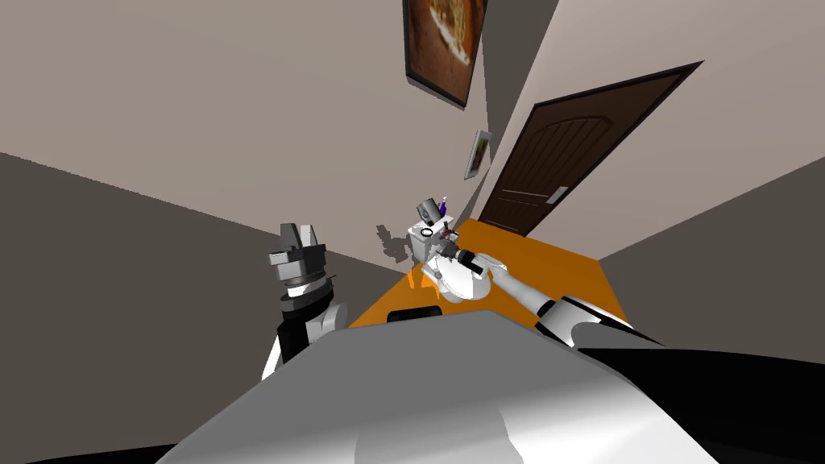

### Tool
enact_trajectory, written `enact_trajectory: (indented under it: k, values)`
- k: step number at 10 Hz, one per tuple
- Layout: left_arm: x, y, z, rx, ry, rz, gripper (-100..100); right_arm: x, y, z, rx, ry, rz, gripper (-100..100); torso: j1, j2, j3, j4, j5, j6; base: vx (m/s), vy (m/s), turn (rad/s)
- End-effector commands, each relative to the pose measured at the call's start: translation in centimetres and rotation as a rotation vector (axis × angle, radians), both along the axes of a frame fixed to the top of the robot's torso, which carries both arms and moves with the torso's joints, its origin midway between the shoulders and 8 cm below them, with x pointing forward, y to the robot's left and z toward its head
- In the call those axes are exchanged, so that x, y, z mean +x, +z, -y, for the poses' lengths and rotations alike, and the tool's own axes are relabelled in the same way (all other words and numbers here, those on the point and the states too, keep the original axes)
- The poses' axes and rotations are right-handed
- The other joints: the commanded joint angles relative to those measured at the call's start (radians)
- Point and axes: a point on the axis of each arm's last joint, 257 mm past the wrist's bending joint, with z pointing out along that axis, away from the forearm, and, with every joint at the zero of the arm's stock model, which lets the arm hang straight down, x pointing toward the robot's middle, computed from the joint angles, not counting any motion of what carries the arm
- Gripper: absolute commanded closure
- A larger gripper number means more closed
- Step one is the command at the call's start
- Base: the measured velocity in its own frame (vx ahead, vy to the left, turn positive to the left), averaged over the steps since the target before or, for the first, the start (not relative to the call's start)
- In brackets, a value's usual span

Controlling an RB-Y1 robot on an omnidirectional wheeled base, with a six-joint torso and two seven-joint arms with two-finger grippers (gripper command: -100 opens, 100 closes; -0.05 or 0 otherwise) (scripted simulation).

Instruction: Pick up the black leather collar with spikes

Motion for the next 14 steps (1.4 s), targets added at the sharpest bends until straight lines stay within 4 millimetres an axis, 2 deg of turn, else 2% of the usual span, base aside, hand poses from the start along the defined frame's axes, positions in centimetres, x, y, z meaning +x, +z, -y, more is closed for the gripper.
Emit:
enact_trajectory:
  k: [1,4,5,6,9,14]
  values:
    - [0.0,0.0,0.0,0.0,0.0,0.0,0,0.1,-0.6,0.4,-0.015,-0.003,-0.003,-100,0.0,0.0,0.0,0.0,0.0,0.0,0.001,0.017,-0.01]
    - [0.0,0.0,0.0,0.0,0.0,0.0,0,1.5,-1.4,2.6,-0.184,0.026,0.02,-100,0.0,0.0,0.0,0.0,0.0,0.0,0.003,0.053,0.072]
    - [0.0,0.0,0.0,0.0,0.0,0.0,0,1.4,-2.2,3.6,-0.194,0.01,0.003,-100,0.002,0.0,0.0,0.0,0.0,-0.001,0.009,0.066,0.042]
    - [0.0,0.0,0.0,0.0,0.0,0.0,0,2.1,-2.1,4.3,-0.27,0.031,0.02,-100,0.001,0.0,0.0,0.0,0.0,0.0,0.006,0.084,0.088]
    - [0.0,0.0,0.0,0.0,0.0,0.0,0,2.5,-3.3,6.9,-0.361,0.023,0.006,-100,0.002,-0.001,0.0,0.0,0.0,0.0,0.015,0.062,0.057]
    - [0.0,0.0,0.0,0.0,0.0,0.0,0,3.9,-3.6,11.2,-0.581,0.053,0.016,-100,0.001,0.0,0.0,0.0,0.0,0.0,0.014,0.067,0.065]
